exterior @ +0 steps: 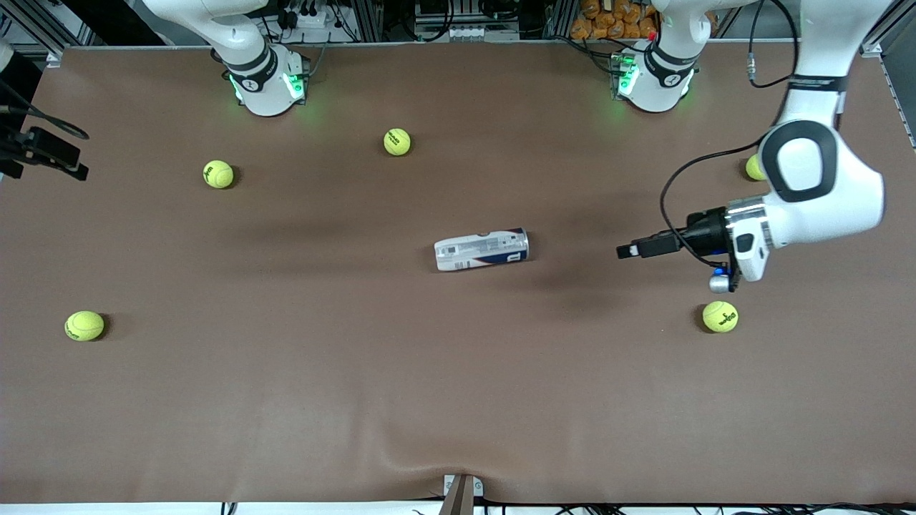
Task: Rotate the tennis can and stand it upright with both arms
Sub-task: 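Bring the left gripper to the metal end of the lying can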
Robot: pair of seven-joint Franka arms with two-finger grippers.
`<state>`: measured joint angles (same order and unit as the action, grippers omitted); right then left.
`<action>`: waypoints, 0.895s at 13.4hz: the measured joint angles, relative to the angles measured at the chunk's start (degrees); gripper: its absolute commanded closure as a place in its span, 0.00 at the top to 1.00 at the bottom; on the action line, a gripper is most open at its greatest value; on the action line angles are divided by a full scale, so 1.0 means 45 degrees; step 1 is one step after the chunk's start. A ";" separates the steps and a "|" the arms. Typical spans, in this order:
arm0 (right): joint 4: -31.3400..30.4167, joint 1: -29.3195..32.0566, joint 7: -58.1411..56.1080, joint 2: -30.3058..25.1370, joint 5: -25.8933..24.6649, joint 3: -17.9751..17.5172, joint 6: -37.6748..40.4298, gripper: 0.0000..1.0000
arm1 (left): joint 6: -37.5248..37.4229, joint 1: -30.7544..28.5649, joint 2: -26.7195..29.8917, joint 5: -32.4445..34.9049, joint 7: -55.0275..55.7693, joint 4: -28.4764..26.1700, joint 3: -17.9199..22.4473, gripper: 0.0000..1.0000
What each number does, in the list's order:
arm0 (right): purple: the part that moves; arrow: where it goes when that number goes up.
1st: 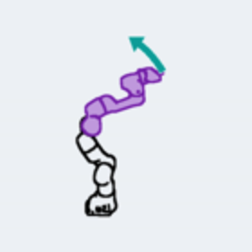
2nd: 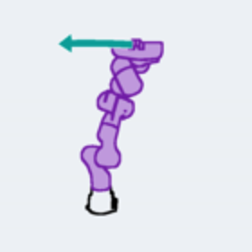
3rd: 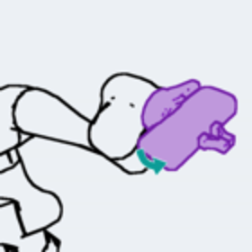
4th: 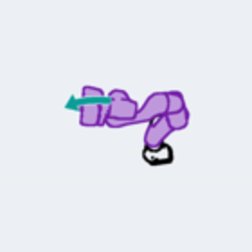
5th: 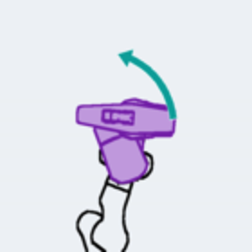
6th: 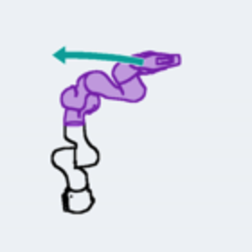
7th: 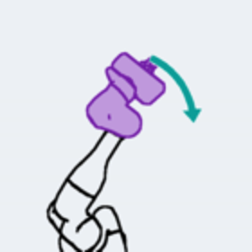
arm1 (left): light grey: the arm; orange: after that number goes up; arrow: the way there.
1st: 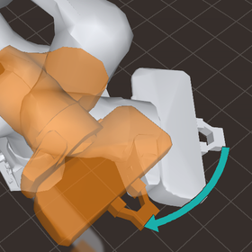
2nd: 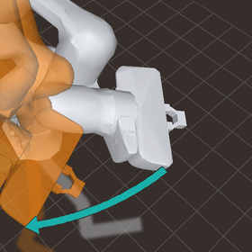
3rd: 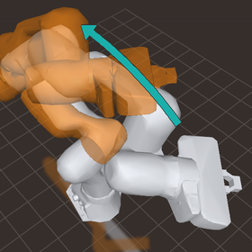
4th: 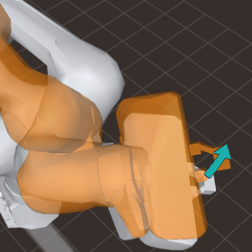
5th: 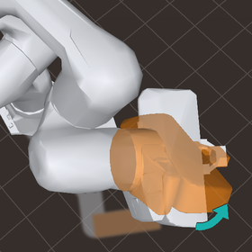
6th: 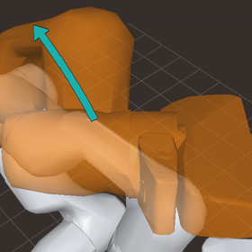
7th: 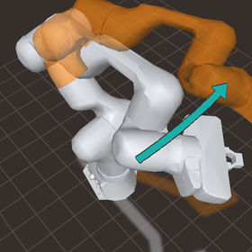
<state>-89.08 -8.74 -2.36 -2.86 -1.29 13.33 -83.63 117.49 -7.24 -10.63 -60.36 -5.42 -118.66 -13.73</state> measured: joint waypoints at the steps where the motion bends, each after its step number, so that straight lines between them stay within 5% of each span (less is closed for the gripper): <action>1: -0.0002 0.0000 0.0006 -0.0150 0.0000 -0.0003 0.0055 1.00 | 0.0378 0.0005 -0.0007 -0.0643 -0.0570 -0.0393 -0.0162 1.00; 12: -0.0073 0.0002 0.0015 -0.0427 0.0000 -0.0012 0.0336 1.00 | 0.2425 0.0046 -0.0681 -0.4189 -0.3475 -0.2375 -0.1907 1.00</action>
<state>-89.40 -8.73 -2.30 -4.78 -1.29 13.27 -82.11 128.40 -7.03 -13.69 -79.21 -21.06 -129.35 -22.31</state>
